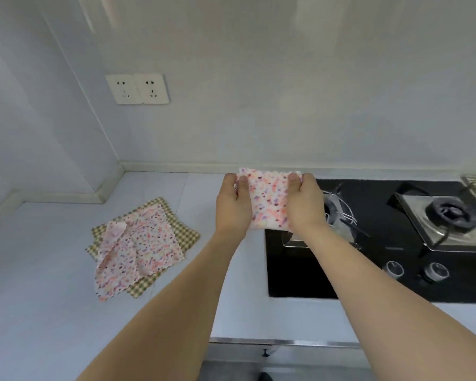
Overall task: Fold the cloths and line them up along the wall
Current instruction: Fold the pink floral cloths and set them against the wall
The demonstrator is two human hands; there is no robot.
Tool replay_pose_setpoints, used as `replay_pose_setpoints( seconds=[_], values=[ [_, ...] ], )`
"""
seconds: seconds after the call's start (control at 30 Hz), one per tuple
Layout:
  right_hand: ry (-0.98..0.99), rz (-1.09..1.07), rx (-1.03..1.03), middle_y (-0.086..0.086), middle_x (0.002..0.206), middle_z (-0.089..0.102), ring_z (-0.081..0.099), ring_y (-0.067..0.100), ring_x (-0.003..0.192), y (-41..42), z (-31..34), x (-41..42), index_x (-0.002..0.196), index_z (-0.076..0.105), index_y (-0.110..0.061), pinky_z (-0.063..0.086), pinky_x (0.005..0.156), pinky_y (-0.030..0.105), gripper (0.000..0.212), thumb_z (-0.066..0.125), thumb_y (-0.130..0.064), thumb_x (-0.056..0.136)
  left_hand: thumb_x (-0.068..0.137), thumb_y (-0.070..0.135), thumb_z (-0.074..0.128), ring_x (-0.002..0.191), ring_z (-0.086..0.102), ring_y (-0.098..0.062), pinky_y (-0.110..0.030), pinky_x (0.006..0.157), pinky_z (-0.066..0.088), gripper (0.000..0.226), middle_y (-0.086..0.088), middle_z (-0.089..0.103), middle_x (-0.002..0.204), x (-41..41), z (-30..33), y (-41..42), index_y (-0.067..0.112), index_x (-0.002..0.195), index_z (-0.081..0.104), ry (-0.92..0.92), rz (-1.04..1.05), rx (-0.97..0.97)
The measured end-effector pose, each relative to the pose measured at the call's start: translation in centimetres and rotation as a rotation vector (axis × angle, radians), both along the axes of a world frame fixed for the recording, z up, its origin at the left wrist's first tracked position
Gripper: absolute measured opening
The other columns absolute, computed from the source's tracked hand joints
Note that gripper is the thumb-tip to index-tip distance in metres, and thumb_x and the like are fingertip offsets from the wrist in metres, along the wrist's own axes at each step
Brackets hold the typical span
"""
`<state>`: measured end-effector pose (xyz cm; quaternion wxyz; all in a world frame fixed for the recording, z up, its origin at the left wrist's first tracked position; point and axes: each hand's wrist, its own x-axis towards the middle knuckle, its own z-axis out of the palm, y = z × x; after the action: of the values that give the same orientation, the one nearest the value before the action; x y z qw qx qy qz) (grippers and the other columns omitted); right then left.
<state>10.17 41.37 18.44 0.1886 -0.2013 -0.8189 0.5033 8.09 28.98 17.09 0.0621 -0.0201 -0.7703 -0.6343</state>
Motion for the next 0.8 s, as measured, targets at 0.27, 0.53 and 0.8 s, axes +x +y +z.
replay_pose_setpoints(
  seconds=[0.27,0.53,0.8],
  values=[
    [-0.036,-0.119,-0.053,-0.004,0.075,0.046,0.043,0.007,0.062,12.6,2.9,5.9,0.095,0.045,-0.008,0.033,0.053,0.022,0.029,0.033,-0.033,0.104,0.102,0.029,0.038,0.055,0.03,-0.01,-0.021,0.049,0.031,0.028,0.0,0.033,0.065,4.1,3.3,12.4,0.012,0.08,0.038,0.014,-0.148,-0.006],
    [-0.094,-0.189,-0.07,0.004,0.098,0.053,0.052,0.021,0.089,27.8,2.8,9.7,0.113,0.048,-0.008,0.04,0.074,0.033,0.038,0.031,-0.04,0.103,0.103,0.034,0.035,0.056,0.037,-0.01,-0.024,0.052,0.032,0.021,-0.001,0.04,0.065,7.7,4.2,27.8,0.018,0.096,0.046,-0.024,-0.22,-0.107],
    [-0.167,-0.26,-0.086,0.007,0.119,0.056,0.055,0.022,0.109,37.5,1.4,10.5,0.129,0.046,-0.008,0.042,0.079,0.03,0.043,0.032,-0.039,0.103,0.103,0.032,0.036,0.054,0.03,-0.012,-0.017,0.044,0.028,0.024,0.002,0.034,0.061,7.3,2.7,37.8,0.018,0.083,0.041,-0.011,-0.289,-0.129]
  ],
)
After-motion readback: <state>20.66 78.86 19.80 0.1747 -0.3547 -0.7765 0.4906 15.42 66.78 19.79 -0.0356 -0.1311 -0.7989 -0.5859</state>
